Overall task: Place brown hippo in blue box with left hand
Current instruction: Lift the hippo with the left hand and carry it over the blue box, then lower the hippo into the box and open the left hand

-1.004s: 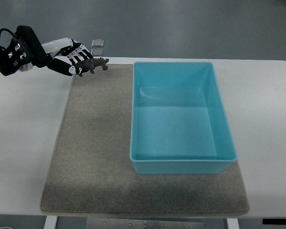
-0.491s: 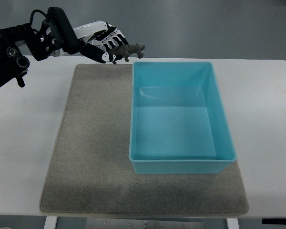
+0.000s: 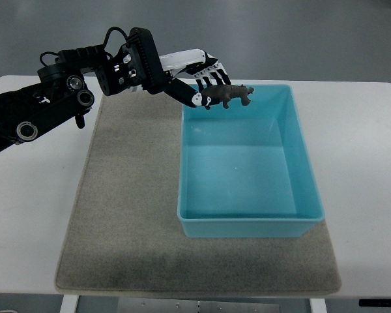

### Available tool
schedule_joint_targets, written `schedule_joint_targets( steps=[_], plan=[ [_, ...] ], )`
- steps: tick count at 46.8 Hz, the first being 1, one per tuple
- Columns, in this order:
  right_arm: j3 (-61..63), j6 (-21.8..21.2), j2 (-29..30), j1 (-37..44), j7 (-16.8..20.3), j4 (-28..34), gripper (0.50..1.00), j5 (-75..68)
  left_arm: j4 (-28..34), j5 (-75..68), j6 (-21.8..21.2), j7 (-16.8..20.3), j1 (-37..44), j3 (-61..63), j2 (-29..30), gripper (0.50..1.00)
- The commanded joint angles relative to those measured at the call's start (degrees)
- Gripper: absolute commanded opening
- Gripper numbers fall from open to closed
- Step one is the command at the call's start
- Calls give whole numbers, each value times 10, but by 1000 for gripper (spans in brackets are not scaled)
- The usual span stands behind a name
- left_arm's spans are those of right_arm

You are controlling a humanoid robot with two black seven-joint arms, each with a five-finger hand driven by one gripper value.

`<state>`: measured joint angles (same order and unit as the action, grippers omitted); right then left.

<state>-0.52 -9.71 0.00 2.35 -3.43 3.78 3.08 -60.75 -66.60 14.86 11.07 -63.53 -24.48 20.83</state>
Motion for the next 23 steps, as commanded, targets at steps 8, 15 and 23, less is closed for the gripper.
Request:
schedule_joint_targets(
  steps=[8, 15, 23],
  plan=[
    [0, 0, 0, 0, 0, 0, 936, 0, 0, -27, -1, 0, -1, 30, -37, 500],
    [0, 0, 0, 0, 0, 0, 936, 0, 0, -28, -2, 0, -2, 55, -52, 500],
    [0, 0, 0, 0, 0, 0, 936, 0, 0, -32, -4, 0, -3, 80, -65, 500]
  ],
)
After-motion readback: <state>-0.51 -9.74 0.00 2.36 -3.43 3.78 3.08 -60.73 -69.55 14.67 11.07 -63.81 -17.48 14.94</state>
